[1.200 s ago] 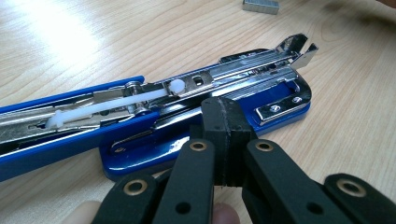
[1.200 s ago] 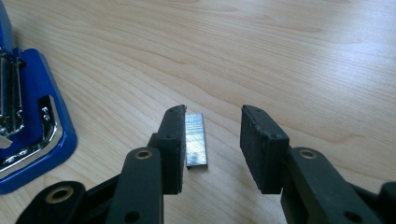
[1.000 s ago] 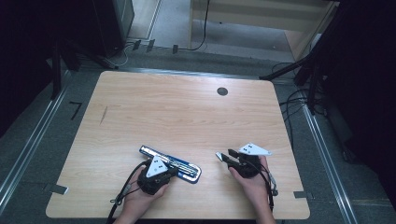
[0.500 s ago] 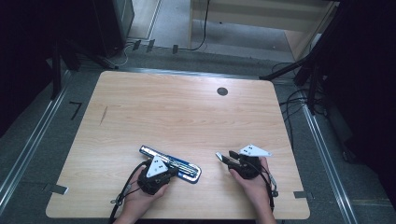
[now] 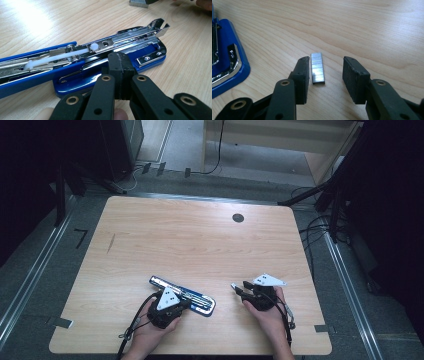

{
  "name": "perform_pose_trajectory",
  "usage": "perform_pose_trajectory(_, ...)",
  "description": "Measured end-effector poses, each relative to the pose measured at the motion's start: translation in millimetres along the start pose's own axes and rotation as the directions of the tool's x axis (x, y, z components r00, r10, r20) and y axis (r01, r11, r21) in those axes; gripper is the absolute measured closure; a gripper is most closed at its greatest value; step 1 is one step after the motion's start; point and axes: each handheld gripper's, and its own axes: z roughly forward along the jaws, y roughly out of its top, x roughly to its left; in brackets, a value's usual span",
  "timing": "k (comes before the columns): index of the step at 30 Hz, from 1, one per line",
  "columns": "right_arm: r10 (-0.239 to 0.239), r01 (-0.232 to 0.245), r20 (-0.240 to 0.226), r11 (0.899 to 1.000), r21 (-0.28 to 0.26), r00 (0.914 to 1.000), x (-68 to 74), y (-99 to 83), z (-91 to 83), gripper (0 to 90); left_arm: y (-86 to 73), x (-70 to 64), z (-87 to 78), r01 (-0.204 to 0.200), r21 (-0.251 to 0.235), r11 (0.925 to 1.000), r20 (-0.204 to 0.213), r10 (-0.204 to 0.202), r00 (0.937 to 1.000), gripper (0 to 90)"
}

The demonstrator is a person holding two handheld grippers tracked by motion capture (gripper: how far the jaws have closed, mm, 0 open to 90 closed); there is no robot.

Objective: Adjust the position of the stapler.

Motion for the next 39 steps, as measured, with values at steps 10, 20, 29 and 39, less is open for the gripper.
perform_pose_trajectory(10, 0.004, -0.004, 0.012, 0.999, 0.035, 0.9999, -1.2, -0.8, -3.2, 59.2, -0.2, -1.9, 0.1, -0.011, -0.002, 0.9999, -0.013, 0.011, 0.9999, 90.0)
perform_pose_trajectory(20, 0.022, -0.023, 0.047, 0.999, 0.026, 0.9987, -1.0, 0.8, -7.9, 59.5, -1.0, -2.2, -1.0, -0.018, 0.001, 0.9998, -0.011, 0.018, 0.9998, 90.0)
perform_pose_trajectory(29, -0.023, 0.022, 0.032, 0.999, 0.031, 0.9992, 9.5, 4.6, -5.3, 59.0, -1.0, -4.0, -0.8, -0.031, 0.002, 0.9995, -0.017, 0.031, 0.9994, 90.0)
perform_pose_trajectory(39, -0.026, 0.025, 0.02, 0.999, 0.023, 0.9995, 1.1, 2.6, -5.1, 58.8, -0.3, -1.7, 0.0, -0.009, 0.0, 1.0, -0.005, 0.009, 0.9999, 90.0)
